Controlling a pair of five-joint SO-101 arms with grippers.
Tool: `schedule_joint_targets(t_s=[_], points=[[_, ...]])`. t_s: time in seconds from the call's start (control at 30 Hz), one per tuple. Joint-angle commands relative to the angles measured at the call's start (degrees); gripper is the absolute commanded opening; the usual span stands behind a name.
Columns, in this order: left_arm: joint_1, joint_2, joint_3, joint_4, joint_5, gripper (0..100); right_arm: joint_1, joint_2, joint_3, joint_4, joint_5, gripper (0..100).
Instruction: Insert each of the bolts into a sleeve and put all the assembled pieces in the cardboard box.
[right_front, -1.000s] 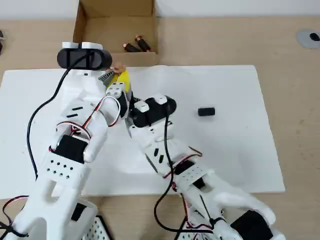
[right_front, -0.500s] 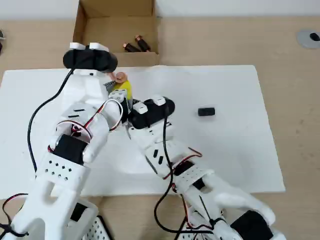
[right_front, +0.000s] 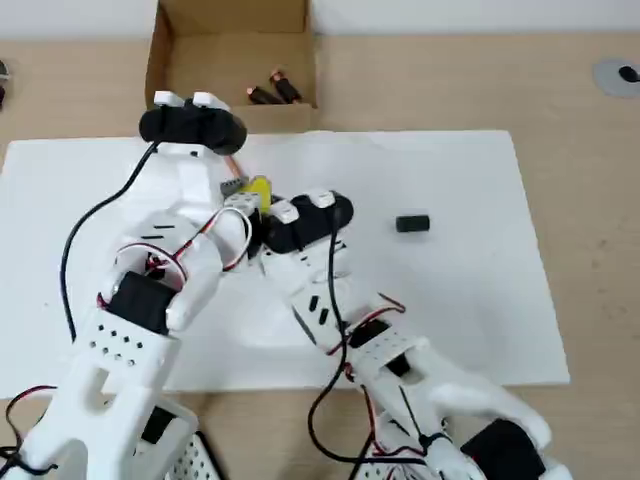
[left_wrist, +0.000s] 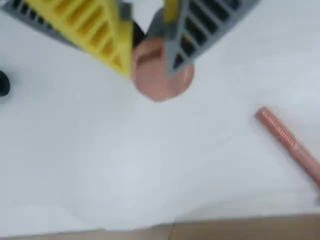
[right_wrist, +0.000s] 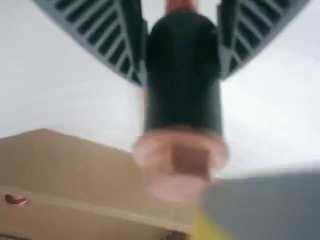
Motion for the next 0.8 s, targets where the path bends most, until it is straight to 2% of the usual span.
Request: schedule_joint_targets(t_s=[0.0, 0.27, 0.5, 0.77], points=[[0.44, -0.92, -2.11, 0.18, 0.97, 15, -0.57, -0.31, -3.65, -1.41, 0.79, 1.0], [-2.02, -0.92, -5.27, 2.90, 2.02, 25, -0.66, -0.22, -3.82, -1.32, 0.79, 1.0], [-4.48, -0.92, -10.64, 7.47, 0.53, 26, -0.48, 2.95, -8.04, 4.57, 0.79, 1.0], [-11.43, -0.84, -12.13, 6.68, 11.08, 26, 2.68, 10.15, -13.58, 4.84, 0.79, 1.0]])
